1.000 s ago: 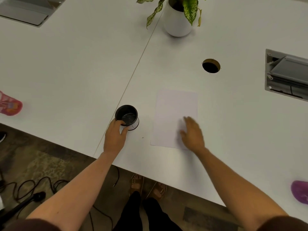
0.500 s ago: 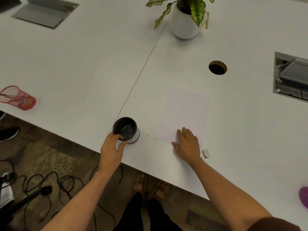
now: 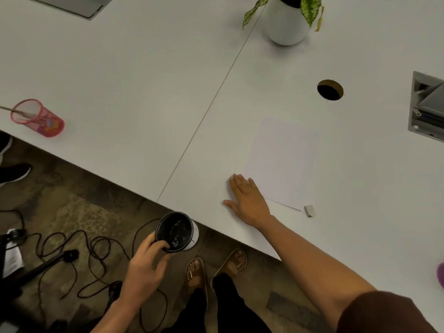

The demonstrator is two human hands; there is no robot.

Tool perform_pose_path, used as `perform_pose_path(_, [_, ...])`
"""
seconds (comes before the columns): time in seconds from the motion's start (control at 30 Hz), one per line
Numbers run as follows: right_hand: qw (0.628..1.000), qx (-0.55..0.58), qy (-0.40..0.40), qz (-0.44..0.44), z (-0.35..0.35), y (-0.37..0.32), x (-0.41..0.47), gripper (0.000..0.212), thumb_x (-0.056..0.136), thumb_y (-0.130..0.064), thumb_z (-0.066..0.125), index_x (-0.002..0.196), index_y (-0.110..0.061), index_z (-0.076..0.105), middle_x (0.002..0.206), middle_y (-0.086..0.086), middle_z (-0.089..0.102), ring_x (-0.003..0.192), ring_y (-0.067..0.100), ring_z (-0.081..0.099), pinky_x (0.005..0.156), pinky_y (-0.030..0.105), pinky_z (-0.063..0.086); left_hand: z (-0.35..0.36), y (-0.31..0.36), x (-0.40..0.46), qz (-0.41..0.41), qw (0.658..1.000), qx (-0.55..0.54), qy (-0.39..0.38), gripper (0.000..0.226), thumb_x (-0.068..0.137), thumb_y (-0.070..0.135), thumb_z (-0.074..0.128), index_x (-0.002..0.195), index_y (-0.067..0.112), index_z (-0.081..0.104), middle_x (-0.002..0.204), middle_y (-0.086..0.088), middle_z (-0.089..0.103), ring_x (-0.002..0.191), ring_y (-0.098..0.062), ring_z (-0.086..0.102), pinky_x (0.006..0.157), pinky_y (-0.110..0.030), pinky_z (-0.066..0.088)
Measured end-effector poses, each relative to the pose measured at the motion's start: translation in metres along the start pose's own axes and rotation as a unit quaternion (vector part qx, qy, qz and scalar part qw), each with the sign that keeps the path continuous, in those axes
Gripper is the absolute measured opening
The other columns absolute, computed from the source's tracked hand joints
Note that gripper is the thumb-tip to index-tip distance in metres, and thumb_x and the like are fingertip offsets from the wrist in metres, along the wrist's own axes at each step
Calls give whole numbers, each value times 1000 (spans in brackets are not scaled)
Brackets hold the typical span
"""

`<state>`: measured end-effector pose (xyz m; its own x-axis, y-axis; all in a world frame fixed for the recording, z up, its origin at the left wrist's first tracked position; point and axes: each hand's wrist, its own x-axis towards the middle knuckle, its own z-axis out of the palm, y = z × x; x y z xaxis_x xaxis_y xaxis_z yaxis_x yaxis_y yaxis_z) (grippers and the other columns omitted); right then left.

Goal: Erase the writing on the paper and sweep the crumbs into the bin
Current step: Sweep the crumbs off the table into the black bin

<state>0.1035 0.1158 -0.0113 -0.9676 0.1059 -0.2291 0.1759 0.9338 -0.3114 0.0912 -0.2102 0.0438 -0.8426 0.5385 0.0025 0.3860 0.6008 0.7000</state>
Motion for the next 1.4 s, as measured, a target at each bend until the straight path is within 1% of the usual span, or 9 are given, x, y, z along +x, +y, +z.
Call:
perform_pose_path(0.07, [1000,-14,-23,-12,5,-8,12,74,97,-56,27,149,-9,4,158,10,5,144,21,0,114,35,-9,2,-12,-13,-2,999,-9,-39,18,84,33,59,101,29,57,125,10,53,113,1,49,98,-5,37])
perform_pose_path(0.13, [999,-19,-43,-13,10,-14,22,76,96,-58,24,149,-9,1,158,10,1,144,21,-4,114,34,-11,8,-27,-23,-2,997,-9,-82,19,85,38,56,102,30,58,127,20,47,114,2,49,96,-4,39])
perform_pose_path(0.27, [998,-8,-67,-7,23,-22,23,80,95,-61,23,149,-8,-3,157,10,-7,143,19,-12,113,32,-12,26,-55,-32,-1,987,7,-158,19,90,43,56,103,30,59,127,13,51,115,-5,54,91,-19,49])
perform_pose_path(0.43, [997,9,-78,-26,31,-32,9,82,93,-64,21,149,-9,-2,157,10,-7,143,18,-12,115,34,-8,53,-67,-17,-42,976,42,-209,16,87,15,72,102,13,67,126,-9,60,107,-30,64,87,-40,54])
perform_pose_path(0.77, [984,72,-92,-134,36,-56,-36,79,92,-62,20,149,-9,12,156,11,9,143,17,1,115,31,-2,83,-57,19,-25,981,10,-191,19,87,13,74,105,8,70,124,-10,62,106,-28,64,90,-41,54])
perform_pose_path(0.9, [993,112,-21,-27,27,-36,-26,75,94,-60,22,150,-11,9,157,9,6,143,16,1,115,29,-2,88,-55,28,-45,982,4,-185,17,88,13,73,103,6,70,123,-9,61,107,-27,63,91,-39,52])
perform_pose_path(1.03, [996,76,-49,12,27,-27,-7,77,95,-58,27,149,-9,4,157,11,0,143,19,-5,115,32,-4,90,-52,35,-50,981,1,-188,17,89,13,71,105,6,70,127,-8,60,112,-25,61,95,-38,51])
perform_pose_path(1.23, [994,25,-81,-69,42,-48,-19,83,93,-64,22,149,-7,0,156,12,-5,142,20,-12,116,39,-7,91,-50,44,-49,982,-4,-180,16,87,11,72,103,7,71,123,-8,62,108,-24,61,94,-40,52])
perform_pose_path(1.4, [982,29,-93,-164,53,-65,-43,82,93,-63,24,148,-4,11,156,16,8,143,23,-2,117,41,0,89,-51,48,-34,984,-8,-177,15,86,4,72,101,5,71,116,-9,64,103,-24,63,89,-39,53])
